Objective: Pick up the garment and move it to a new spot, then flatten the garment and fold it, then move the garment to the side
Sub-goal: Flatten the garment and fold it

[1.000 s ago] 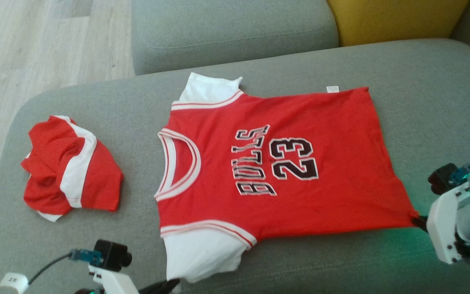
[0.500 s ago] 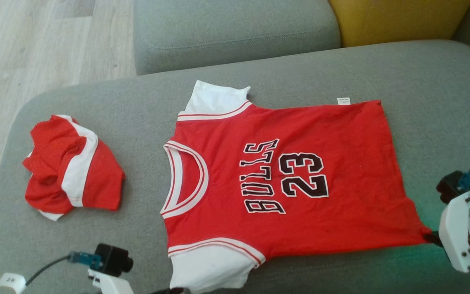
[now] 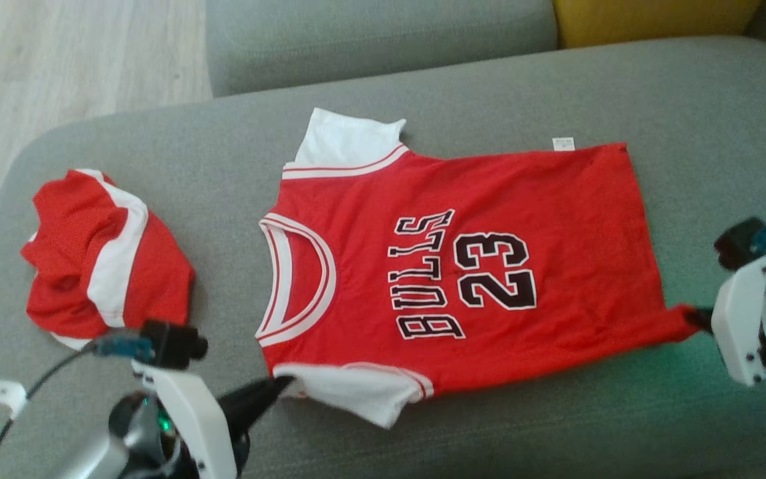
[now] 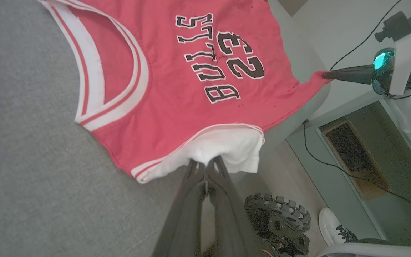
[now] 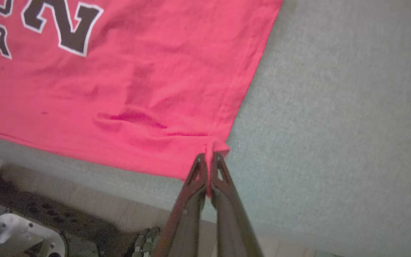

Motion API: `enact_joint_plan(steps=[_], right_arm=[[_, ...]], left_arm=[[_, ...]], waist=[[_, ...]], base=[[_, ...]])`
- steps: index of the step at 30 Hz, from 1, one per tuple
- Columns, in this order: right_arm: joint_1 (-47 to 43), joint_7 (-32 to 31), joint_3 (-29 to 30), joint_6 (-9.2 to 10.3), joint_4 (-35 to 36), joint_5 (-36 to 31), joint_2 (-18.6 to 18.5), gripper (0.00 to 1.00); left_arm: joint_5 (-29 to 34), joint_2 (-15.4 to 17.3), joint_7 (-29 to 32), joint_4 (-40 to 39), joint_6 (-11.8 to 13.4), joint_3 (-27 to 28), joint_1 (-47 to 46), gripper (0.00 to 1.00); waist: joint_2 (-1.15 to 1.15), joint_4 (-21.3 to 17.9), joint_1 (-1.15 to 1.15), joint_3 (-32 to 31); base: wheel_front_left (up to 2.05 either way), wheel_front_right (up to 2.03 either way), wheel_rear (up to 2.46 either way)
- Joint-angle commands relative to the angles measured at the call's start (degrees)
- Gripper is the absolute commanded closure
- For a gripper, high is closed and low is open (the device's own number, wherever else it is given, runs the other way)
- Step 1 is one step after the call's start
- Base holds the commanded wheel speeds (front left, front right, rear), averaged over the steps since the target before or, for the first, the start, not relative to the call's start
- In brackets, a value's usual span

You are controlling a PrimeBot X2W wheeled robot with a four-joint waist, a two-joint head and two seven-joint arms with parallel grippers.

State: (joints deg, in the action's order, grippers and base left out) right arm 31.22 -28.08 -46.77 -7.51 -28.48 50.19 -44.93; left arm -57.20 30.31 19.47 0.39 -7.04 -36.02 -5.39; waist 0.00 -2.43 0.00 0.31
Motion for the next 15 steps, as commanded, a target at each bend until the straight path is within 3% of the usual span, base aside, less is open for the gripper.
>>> enact_joint_plan(steps=[1, 15], right_arm=[[2.35, 1.21, 1.15, 0.02, 0.36, -0.8, -1.03, 1.0], [9.58, 8.11, 2.28, 0.02, -6.7, -2.48, 4.19, 1.0]], left_arm=[[0.64, 1.0, -1.0, -1.06, 0.0, 3.64, -4.92, 1.0], [2.45, -2.53, -2.93, 5.56, -0.26, 4.61, -18.87, 1.0]], waist=[[0.0, -0.3, 0.0, 1.08], [0.0, -1.37, 0.0, 8.58]], base=[[0.0, 0.0, 0.0], [0.0, 0.0, 0.0]])
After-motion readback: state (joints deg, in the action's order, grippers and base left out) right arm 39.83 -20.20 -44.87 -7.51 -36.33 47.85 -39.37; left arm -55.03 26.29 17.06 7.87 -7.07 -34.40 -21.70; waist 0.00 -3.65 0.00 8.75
